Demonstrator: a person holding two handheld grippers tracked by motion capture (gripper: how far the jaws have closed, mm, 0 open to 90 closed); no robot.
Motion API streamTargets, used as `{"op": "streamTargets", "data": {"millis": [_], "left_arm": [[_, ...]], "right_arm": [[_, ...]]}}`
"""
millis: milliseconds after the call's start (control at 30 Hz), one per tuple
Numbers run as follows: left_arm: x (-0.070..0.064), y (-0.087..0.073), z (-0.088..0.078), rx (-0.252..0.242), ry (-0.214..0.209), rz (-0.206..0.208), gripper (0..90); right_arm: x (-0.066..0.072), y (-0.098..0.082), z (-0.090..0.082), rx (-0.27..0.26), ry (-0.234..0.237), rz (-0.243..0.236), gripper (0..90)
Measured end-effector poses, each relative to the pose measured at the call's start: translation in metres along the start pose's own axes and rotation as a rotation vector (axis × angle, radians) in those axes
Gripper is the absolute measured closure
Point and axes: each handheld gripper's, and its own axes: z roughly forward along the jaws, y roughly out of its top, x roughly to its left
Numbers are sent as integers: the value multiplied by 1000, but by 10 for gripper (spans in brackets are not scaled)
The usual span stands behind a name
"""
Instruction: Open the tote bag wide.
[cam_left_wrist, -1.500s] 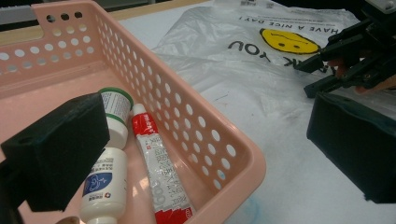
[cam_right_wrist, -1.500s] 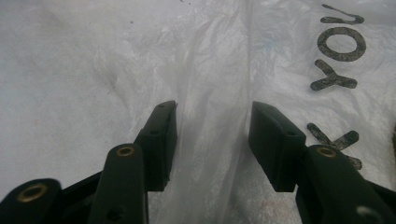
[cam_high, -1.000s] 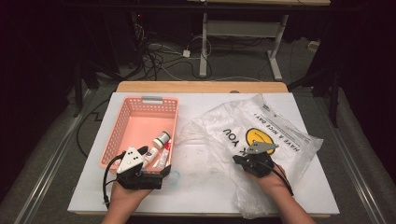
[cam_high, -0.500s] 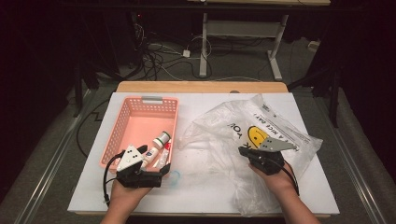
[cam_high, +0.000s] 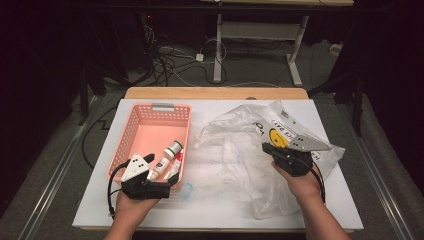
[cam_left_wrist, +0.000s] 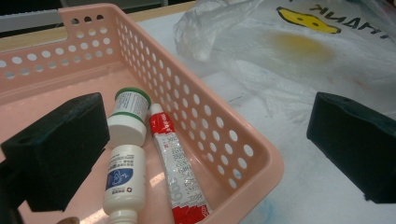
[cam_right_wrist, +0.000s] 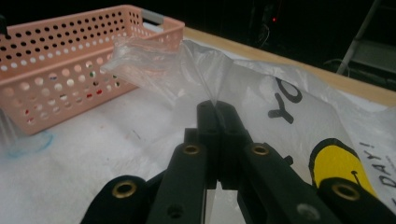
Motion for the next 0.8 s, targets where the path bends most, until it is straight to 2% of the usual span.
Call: {"op": "streamTargets", "data": {"millis": [133, 267, 633, 800], "left_arm": [[4, 0, -3, 2, 8, -6, 0], [10, 2, -9, -7, 20, -18, 0], [29, -2, -23, -15, 73, -68, 0], [31, -4, -21, -8, 71, -79, 0]], "right_arm": [[-1, 3, -6, -71, -3, 14, 900], [-3, 3, -9, -101, -10, 16, 900], [-2, 11, -17, -149, -15, -5, 900], [-3, 11, -17, -150, -12, -4, 900]]}}
